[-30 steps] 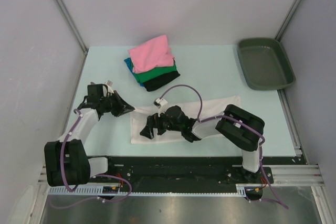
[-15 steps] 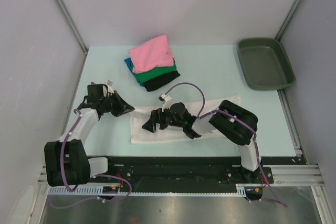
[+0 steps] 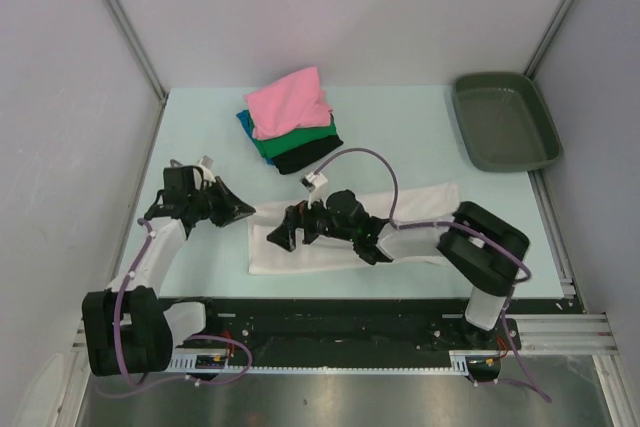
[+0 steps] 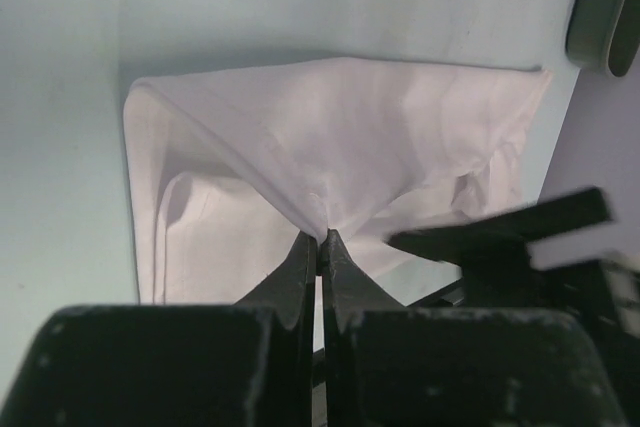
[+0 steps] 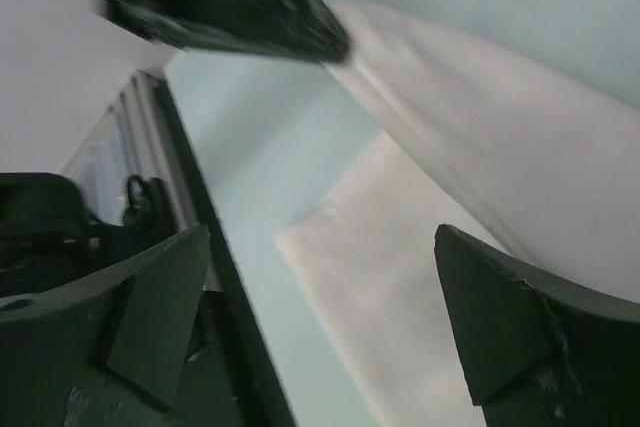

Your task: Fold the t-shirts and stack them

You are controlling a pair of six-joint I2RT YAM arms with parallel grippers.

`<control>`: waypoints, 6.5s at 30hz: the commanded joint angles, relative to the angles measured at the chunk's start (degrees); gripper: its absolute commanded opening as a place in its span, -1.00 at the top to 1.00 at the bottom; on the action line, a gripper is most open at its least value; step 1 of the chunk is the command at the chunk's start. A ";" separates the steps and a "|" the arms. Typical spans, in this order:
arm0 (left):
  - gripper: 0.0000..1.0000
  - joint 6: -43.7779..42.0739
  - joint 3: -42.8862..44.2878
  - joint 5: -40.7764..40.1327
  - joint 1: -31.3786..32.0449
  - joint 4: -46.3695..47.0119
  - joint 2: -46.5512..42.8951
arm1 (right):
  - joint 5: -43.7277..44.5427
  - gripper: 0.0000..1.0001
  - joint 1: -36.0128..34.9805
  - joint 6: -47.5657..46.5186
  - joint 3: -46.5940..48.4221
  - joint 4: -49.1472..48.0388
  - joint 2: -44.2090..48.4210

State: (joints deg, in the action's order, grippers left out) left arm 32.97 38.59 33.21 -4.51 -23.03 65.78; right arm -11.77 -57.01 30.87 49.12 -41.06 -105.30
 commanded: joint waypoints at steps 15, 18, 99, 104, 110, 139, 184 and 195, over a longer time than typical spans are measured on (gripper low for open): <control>-0.99 3.15 -8.09 -8.87 0.30 -3.78 -4.44 | 15.10 -0.99 -1.88 -11.01 0.45 41.21 43.41; -0.99 3.15 -7.74 -8.43 0.47 -5.44 -5.21 | 19.67 -0.99 -1.00 -10.83 0.53 47.62 48.33; -0.99 2.01 -1.23 10.21 2.22 0.87 -6.10 | 19.70 1.00 49.98 -9.33 66.51 69.97 -30.74; -0.99 1.48 -2.99 8.45 3.99 3.69 -3.38 | 16.76 -0.27 50.16 -11.71 71.12 68.22 -29.73; -1.00 0.43 -0.01 1.42 14.07 7.02 6.19 | 18.12 -0.99 49.98 -7.68 48.55 57.33 -7.07; 0.00 1.92 4.31 -8.78 32.20 15.38 32.84 | 27.94 -0.99 7.80 18.43 -10.97 79.37 64.33; 1.00 22.75 -16.09 -16.07 49.33 34.89 19.12 | 25.83 -0.67 -4.15 46.55 -34.35 58.46 62.21; 1.00 23.89 -11.34 -16.34 53.82 35.86 22.64 | 27.50 -0.02 -5.92 50.60 -37.70 63.47 67.24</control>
State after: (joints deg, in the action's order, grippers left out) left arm 56.62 26.50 19.79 48.53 15.70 87.37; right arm 14.00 -62.52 79.09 12.19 20.25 -38.28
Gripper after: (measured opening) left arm 0.018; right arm 0.580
